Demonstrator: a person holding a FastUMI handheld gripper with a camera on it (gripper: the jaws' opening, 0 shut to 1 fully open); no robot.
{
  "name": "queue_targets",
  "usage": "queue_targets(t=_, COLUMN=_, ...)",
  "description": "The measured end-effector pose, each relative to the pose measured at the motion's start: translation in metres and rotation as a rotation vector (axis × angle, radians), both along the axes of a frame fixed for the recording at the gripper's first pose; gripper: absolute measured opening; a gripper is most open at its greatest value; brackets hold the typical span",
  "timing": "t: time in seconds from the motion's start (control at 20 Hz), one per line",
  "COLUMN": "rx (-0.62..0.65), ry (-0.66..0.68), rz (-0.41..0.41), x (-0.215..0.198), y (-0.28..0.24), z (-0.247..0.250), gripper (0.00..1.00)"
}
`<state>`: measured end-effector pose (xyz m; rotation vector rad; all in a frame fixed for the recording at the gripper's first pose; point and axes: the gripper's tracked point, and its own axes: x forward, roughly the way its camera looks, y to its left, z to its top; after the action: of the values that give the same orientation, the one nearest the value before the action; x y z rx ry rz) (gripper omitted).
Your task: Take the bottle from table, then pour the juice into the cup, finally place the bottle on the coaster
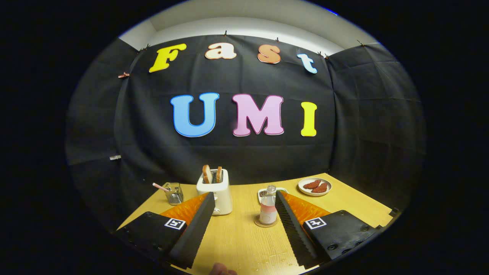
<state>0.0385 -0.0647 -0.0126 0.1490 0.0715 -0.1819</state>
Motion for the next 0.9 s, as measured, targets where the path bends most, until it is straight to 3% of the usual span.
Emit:
queue_targets(t=0.3, rx=0.019, ry=-0.066, rz=-0.024, x=-0.034, y=-0.011, z=0.042, gripper=0.97)
queue_targets(t=0.55, rx=-0.014, ry=-0.032, rz=-0.048, x=-0.043, y=-0.037, z=0.030, gripper=0.98)
queue_targets(t=0.9, rx=-0.071, ry=0.010, rz=-0.013, x=-0.041, y=-0.042, z=0.013, gripper=0.98)
